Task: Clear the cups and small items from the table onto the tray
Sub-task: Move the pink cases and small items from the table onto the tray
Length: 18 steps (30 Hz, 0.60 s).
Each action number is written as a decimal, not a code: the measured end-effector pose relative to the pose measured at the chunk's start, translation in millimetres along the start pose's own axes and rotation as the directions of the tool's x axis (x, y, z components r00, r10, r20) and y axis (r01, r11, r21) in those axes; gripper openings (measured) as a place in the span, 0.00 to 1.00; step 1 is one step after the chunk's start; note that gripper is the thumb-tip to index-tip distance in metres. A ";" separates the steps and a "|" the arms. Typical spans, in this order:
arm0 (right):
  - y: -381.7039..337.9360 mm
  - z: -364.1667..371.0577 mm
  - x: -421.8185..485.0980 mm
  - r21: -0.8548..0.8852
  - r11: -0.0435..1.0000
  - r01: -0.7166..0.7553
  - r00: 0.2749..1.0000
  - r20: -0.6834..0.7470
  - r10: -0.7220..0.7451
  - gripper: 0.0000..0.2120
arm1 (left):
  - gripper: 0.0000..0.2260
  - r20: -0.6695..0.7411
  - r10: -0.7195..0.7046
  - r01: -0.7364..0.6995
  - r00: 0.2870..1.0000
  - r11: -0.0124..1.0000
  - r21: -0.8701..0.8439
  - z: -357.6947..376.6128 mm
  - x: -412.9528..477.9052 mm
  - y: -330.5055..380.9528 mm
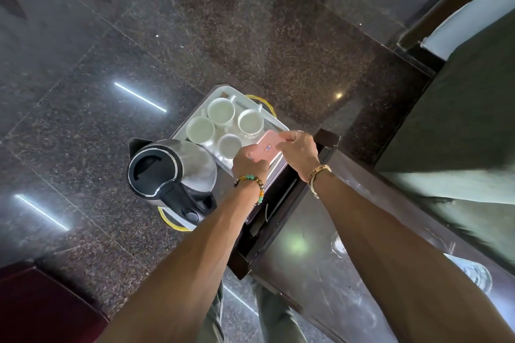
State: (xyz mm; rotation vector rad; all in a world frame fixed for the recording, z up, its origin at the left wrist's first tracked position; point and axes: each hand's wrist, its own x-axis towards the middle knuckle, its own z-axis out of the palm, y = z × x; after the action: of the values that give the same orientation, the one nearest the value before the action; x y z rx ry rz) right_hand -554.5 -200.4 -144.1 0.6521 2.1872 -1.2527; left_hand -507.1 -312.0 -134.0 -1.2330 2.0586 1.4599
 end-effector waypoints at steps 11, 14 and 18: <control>10.6 -6.3 -0.1 0.002 0.999 0.035 0.999 -0.001 -0.035 0.18 | 0.25 0.063 -0.033 0.027 0.997 0.996 0.087 9.6 0.1 -3.5; 6.5 -18.5 -12.8 0.014 0.999 0.049 0.999 -0.005 -0.049 0.17 | 0.25 0.067 -0.046 0.040 0.997 0.995 0.095 1.5 -11.6 2.1; 0.6 -40.4 -41.0 0.037 0.998 0.052 0.998 -0.026 -0.051 0.10 | 0.21 0.108 -0.029 0.019 0.994 0.996 0.088 -15.8 -35.2 12.0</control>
State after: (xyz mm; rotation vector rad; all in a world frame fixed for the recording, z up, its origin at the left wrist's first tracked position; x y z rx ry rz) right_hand -532.1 -170.4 -100.3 0.6329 2.2182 -1.3222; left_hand -493.4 -308.7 -96.1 -1.1152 2.0055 1.3804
